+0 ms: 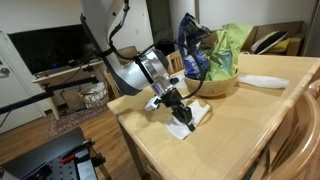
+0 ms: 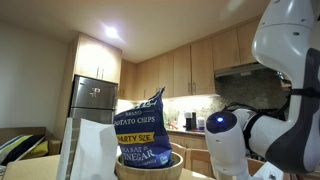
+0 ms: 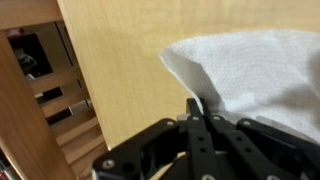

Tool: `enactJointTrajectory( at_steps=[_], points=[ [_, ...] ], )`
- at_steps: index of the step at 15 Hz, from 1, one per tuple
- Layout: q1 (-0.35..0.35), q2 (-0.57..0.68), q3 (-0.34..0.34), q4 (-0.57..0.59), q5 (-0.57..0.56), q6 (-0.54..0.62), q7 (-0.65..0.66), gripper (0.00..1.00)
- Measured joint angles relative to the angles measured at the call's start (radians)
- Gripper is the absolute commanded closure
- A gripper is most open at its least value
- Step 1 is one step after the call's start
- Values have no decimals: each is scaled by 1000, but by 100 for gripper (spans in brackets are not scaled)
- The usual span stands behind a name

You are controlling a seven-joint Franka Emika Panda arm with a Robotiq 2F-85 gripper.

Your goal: Use the serviette to wipe the table.

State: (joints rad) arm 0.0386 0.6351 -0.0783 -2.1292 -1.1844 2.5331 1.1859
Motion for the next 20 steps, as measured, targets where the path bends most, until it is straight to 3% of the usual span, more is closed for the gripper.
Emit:
enactJointTrajectory(
  at_steps=[6, 12, 20],
  points=[
    [133, -2, 43, -3, -40, -30, 11, 100],
    [230, -4, 109, -30, -178, -134, 86, 100],
    [271, -12, 225, -69, -270, -289, 118, 100]
  ],
)
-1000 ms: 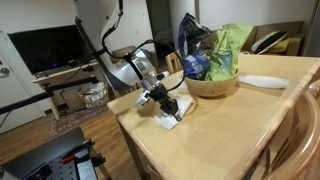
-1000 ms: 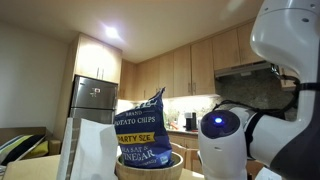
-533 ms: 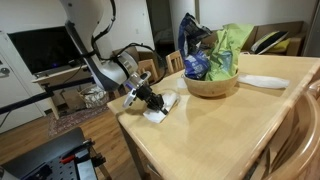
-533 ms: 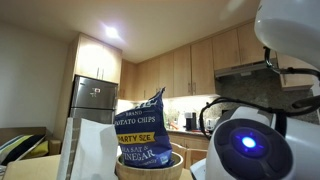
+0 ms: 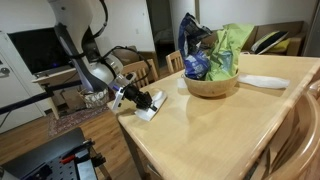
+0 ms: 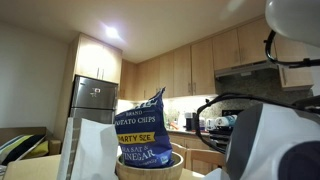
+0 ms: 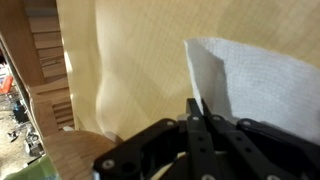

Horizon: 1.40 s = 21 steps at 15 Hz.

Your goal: Use the serviette to wipe the table.

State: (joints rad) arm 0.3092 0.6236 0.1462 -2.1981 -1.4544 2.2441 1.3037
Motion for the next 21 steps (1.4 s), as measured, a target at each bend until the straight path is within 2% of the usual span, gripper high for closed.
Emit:
enactJointTrajectory(
  at_steps=[6, 14, 21],
  points=[
    [-56, 0, -11, 5, -3, -20, 0, 100],
    [-244, 9, -62, 25, 18, 22, -6, 100],
    [-380, 21, -130, 58, 142, 134, -65, 100]
  ],
)
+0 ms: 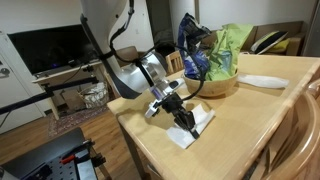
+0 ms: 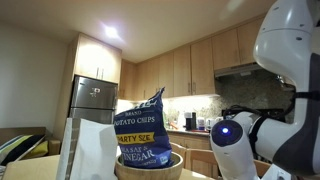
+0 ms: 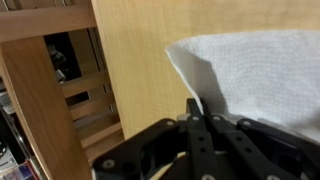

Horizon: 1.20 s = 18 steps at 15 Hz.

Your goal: Use the serviette to wipe the table.

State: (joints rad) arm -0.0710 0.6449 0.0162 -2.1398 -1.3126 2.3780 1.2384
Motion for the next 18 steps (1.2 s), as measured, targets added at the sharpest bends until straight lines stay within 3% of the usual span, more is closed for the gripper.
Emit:
enactJointTrajectory(
  at_steps=[5, 10, 18],
  points=[
    [-35, 14, -58, 22, 69, 13, -2, 100],
    [-43, 15, -73, 30, 134, 20, -37, 100],
    [54, 7, -29, 33, 160, 22, -44, 100]
  ],
)
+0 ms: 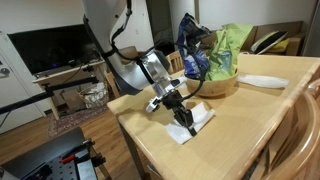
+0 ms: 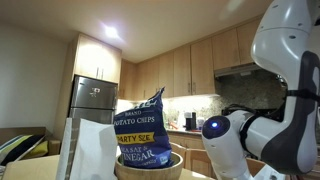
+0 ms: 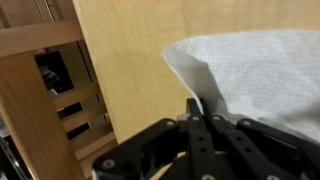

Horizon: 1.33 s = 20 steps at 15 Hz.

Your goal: Use the serviette to wipe the table.

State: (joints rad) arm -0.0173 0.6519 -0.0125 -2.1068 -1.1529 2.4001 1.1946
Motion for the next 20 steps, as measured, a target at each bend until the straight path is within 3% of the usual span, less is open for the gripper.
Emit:
enactJointTrajectory(
  at_steps=[6, 7, 8, 18, 20],
  points=[
    [100, -7, 35, 0, 5, 0, 0, 100],
    [106, -7, 35, 1, 8, 0, 0, 74],
    [107, -7, 36, 1, 14, 1, -3, 73],
    [91, -46, 29, 2, 172, 8, -140, 0],
    [91, -64, 27, 0, 195, 22, -154, 0]
  ],
)
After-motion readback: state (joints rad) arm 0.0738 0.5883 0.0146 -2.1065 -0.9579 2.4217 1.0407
